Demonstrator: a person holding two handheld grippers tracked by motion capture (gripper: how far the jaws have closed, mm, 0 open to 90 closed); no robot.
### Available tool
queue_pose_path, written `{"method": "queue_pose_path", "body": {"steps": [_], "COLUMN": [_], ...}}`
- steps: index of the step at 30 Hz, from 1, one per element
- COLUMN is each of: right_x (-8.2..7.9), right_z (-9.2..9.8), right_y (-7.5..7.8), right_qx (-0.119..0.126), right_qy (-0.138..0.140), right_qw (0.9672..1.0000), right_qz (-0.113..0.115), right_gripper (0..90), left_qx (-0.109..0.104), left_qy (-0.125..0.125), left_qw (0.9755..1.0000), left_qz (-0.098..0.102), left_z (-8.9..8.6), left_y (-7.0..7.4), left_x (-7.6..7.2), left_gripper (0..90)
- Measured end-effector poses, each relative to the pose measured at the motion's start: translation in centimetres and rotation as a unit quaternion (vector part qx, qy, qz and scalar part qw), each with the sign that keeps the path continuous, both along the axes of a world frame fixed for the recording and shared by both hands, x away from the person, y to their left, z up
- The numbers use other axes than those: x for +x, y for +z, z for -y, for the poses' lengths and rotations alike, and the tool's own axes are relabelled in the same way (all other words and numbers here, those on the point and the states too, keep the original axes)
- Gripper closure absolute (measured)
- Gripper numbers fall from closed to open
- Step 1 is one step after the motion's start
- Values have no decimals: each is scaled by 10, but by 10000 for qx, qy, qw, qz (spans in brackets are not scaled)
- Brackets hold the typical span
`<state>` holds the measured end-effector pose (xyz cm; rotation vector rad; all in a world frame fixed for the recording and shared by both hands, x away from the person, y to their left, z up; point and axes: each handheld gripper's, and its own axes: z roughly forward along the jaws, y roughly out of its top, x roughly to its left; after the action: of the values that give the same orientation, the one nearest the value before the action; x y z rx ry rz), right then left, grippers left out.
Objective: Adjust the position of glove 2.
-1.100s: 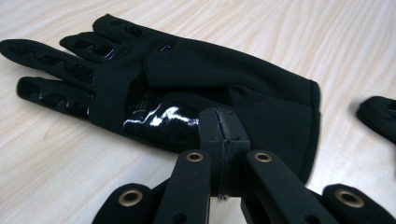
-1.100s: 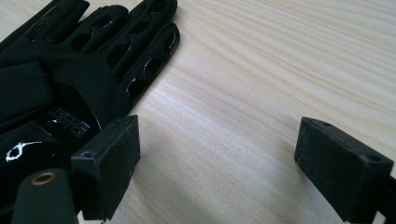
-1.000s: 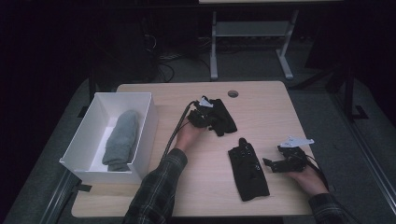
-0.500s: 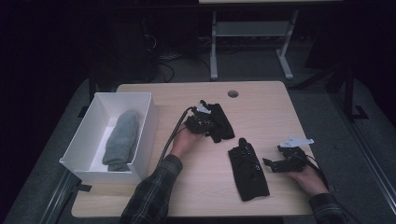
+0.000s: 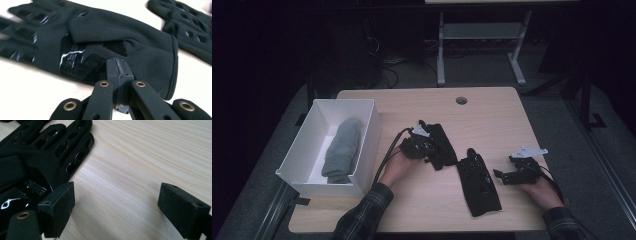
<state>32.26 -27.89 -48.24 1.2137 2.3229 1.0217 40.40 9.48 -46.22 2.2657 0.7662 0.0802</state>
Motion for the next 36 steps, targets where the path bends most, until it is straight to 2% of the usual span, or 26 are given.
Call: {"method": "queue_pose_path", "body": {"steps": [4, 9, 10, 11, 15, 17, 21, 23, 26, 29, 31, 36], "right_x": [0, 0, 0, 0, 0, 0, 0, 0, 0, 0, 0, 0], "right_z": [0, 0, 0, 0, 0, 0, 0, 0, 0, 0, 0, 0], "right_y": [0, 0, 0, 0, 0, 0, 0, 0, 0, 0, 0, 0], "right_qx": [-3, -13, -12, -11, -11, -11, -11, -17, -18, -19, -9, -11], "right_qy": [-2, -3, -4, -4, -6, -8, -9, -4, 3, -1, -9, -2], "right_qw": [10000, 10000, 10000, 10000, 10000, 10000, 10000, 10000, 10000, 10000, 10000, 10000], "right_qz": [-3, -3, -3, -3, -2, -1, -1, 14, 23, 21, -4, -1], "right_gripper": [140, 140, 140, 140, 140, 140, 140, 140, 140, 140, 140, 140], "left_qx": [53, 198, 137, 117, -185, -236, -196, -289, -174, -74, 29, 88], "left_qy": [-111, -237, -218, -253, -174, -244, -414, -384, -476, -527, -612, -705], "left_qw": [9999, 9995, 9997, 9996, 9996, 9994, 9988, 9988, 9987, 9986, 9981, 9974], "left_qz": [-33, -34, -7, 10, 94, 114, 151, 102, 15, -31, -43, -89], "left_z": [-6, -11, -13, -15, -11, 0, 21, 32, 43, 46, 45, 35], "left_y": [2, 7, 10, 12, 21, 23, 21, 18, 13, 8, 6, 6], "left_x": [-18, -33, -36, -37, -36, -33, -25, -20, -15, -18, -22, -33], "left_gripper": [896, 896, 896, 896, 895, 895, 895, 895, 895, 896, 896, 896]}}
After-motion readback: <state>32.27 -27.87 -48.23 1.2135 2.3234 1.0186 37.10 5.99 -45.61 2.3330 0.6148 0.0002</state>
